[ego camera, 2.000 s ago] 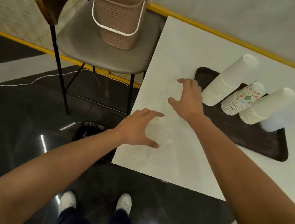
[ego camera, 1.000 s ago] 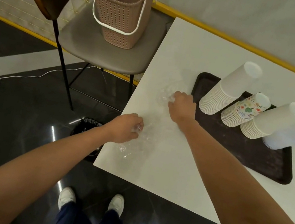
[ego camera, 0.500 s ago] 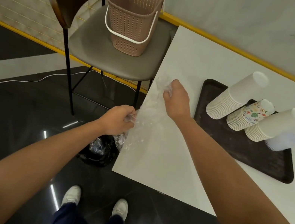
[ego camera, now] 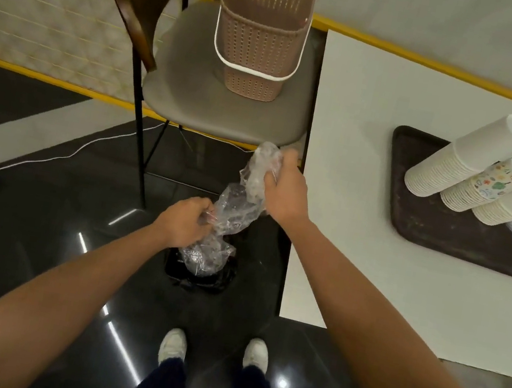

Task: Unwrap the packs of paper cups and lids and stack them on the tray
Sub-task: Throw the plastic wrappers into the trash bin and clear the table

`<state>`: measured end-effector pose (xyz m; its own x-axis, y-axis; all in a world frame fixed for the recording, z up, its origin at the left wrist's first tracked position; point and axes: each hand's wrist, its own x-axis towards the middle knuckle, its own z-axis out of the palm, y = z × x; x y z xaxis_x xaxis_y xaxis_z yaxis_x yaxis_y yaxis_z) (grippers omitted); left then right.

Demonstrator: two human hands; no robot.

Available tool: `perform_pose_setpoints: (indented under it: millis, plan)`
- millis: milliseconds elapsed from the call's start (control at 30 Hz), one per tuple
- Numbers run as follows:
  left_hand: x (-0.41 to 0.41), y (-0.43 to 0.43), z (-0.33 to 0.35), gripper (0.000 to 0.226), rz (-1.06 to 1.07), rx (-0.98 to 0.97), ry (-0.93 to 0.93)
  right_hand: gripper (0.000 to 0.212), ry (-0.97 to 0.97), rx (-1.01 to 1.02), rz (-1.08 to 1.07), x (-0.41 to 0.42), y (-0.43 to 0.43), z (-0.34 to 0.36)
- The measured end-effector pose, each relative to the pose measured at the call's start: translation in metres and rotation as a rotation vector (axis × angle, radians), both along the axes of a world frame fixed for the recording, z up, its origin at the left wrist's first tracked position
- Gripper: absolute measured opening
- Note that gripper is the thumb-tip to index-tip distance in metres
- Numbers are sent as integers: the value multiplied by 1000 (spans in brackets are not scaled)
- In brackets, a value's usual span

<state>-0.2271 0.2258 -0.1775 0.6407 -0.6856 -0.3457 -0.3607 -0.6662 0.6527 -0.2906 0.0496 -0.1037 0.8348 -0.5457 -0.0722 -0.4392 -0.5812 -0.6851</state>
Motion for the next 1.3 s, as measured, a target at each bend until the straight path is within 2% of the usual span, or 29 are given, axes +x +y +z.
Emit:
perform_pose_setpoints:
  millis: [267, 367, 633, 767, 933, 1067, 1200, 1300]
  plan:
    - [21, 23, -64, 19, 6, 65, -4, 36, 55, 181, -73, 9, 52, -72]
    - [22, 25, -100, 22, 32, 92, 8, 31, 108, 241, -131, 7, 65, -115]
    - [26, 27, -254, 26, 79, 187, 71, 28, 202, 411, -228, 6, 72, -263]
    - [29, 17, -323, 37, 103, 223, 94, 28, 280, 391, -219, 11, 71, -338]
    - [34, 13, -399, 52, 57, 299, 144, 30, 437, 236, -24, 13, 69, -417]
    - [34, 10, -442, 57, -29, 347, 131, 45, 590, 115, 165, 21, 73, -461]
    - [31, 3, -470, 47, -93, 373, 109, 52, 792, 161, 358, 27, 78, -497]
    - [29, 2, -494, 48, -179, 360, 197, 51, 869, 142, 416, 26, 75, -524]
